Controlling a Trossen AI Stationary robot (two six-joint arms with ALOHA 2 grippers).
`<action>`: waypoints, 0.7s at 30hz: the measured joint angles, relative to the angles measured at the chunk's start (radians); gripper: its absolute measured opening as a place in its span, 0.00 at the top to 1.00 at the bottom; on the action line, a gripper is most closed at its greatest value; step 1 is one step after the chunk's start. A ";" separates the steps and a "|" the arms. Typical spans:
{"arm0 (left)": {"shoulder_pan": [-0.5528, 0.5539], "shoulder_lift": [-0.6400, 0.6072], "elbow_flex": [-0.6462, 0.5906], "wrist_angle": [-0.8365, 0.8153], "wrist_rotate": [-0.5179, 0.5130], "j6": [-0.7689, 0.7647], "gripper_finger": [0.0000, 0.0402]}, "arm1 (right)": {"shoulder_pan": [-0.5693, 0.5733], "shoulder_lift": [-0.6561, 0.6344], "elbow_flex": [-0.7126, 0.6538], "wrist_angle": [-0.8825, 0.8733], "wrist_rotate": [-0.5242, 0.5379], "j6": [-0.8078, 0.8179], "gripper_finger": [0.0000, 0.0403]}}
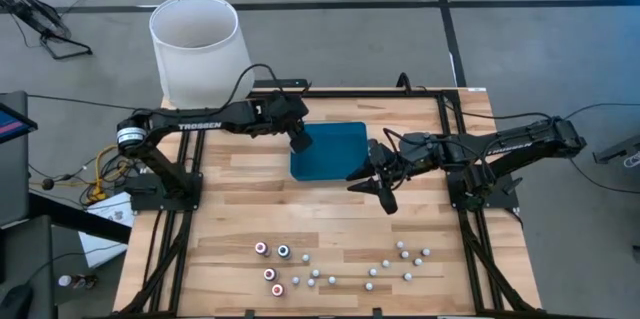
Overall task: Pick & Place food coloring
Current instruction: Put the large pink food coloring bottle into the bin
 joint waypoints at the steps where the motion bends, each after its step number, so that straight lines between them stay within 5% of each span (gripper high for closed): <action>1: -0.001 -0.005 0.014 -0.007 0.016 0.001 0.73 | 0.000 0.000 0.000 -0.003 0.000 0.000 0.71; 12: -0.143 -0.228 0.105 -0.141 0.349 0.053 0.73 | 0.024 0.005 -0.001 -0.093 -0.001 0.025 0.71; 21: -0.443 -0.411 0.105 -0.269 0.304 -0.030 0.73 | 0.014 0.057 0.000 0.018 -0.003 0.021 0.71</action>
